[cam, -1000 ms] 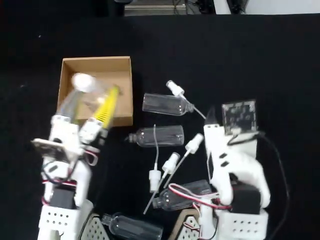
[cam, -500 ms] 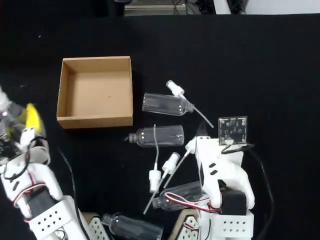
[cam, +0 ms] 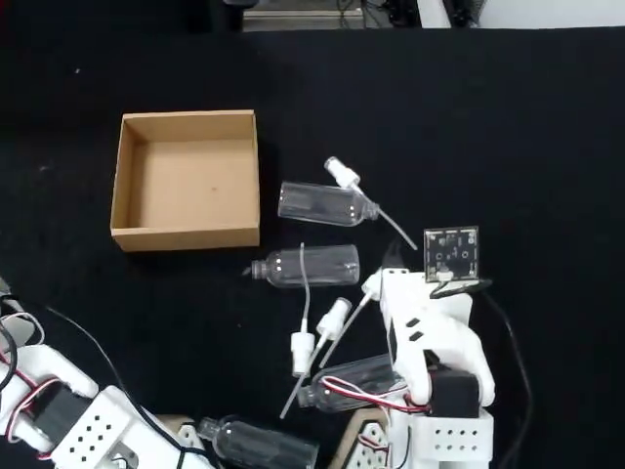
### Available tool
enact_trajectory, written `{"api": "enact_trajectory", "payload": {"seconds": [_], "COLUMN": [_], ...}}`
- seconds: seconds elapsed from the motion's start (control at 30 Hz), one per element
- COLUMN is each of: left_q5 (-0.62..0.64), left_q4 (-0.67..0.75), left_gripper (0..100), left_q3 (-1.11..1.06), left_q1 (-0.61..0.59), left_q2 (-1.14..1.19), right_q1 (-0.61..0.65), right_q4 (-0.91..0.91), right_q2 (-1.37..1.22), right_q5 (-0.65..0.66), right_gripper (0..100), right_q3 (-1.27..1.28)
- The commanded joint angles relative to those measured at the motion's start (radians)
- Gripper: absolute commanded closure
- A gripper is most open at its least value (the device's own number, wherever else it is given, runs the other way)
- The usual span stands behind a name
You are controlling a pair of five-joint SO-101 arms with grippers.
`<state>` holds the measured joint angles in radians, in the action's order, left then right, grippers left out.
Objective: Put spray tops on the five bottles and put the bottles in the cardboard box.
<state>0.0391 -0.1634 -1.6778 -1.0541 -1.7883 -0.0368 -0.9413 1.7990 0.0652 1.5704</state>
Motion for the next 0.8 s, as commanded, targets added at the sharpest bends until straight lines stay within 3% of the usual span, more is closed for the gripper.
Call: {"api": "enact_trajectory", "payload": {"seconds": [0.0,0.1,0.4,0.63,0.77], "left_q5": [0.002,0.008,0.003,0.003,0.003], "left_q4": [0.032,0.054,0.390,0.620,0.658], "left_gripper": [76,76,76,76,76], "left_q3": [-0.022,-0.022,-0.025,0.013,0.139], "left_q1": [-0.012,-0.007,0.039,0.048,0.041], "left_q2": [-0.009,-0.009,0.051,0.331,0.586], "right_q1": [0.009,0.009,0.009,0.009,0.009], "right_q4": [0.035,0.035,0.032,0.029,0.029], "right_q2": [0.097,0.097,0.097,0.097,0.097], "right_q5": [-0.005,-0.005,-0.005,-0.005,-0.005], "right_gripper": [86.1,86.1,86.1,86.1,86.1], "right_q3": [0.004,0.005,0.005,0.005,0.005]}}
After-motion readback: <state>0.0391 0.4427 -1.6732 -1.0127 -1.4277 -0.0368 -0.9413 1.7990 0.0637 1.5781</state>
